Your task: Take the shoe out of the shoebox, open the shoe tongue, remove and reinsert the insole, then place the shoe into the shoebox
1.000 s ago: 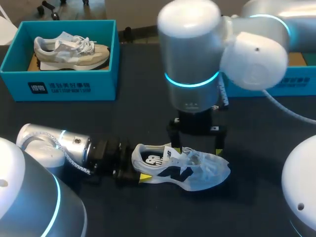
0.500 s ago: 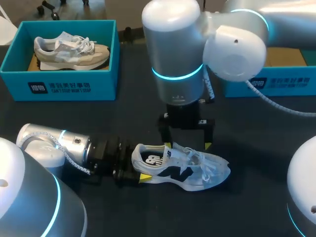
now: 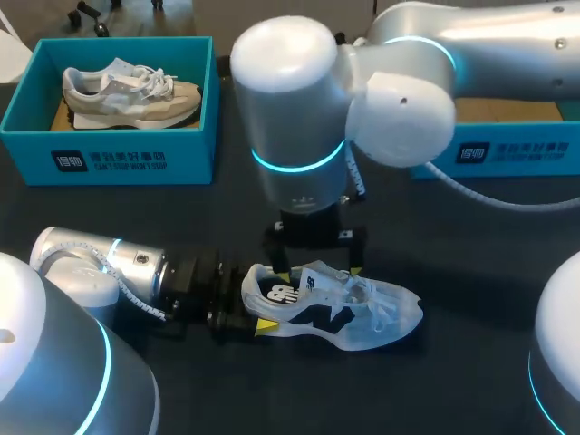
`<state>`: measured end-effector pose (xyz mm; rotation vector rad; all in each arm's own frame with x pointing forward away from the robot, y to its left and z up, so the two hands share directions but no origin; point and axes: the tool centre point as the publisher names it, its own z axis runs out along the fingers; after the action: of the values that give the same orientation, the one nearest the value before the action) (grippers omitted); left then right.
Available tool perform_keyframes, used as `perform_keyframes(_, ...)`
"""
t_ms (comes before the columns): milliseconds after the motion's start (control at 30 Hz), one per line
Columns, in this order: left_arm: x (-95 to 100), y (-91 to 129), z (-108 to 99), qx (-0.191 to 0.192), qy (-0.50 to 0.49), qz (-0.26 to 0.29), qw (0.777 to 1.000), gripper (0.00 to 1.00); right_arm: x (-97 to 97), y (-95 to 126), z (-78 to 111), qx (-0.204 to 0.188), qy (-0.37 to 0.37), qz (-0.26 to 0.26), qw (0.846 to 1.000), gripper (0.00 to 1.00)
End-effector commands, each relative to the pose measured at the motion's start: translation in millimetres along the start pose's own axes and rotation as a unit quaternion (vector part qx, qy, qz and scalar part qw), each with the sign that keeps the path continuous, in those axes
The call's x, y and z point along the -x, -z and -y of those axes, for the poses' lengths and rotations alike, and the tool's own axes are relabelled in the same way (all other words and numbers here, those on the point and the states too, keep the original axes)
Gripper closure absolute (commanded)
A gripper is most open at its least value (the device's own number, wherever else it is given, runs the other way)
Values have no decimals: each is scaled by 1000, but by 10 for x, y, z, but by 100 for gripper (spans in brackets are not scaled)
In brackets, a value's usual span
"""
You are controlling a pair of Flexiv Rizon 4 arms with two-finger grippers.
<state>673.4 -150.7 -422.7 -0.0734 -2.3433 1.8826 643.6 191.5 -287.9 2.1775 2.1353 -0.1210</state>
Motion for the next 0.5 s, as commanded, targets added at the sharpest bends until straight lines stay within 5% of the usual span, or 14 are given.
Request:
perform_keyframes(33, -5, 23, -2, 1, 0, 0, 1000, 100, -183, -75, 43, 13, -52, 141, 989, 0)
perform_keyframes(500, -5, 23, -2, 1, 0, 0, 1000, 100, -77, -312, -16, 37, -71, 160, 984, 0)
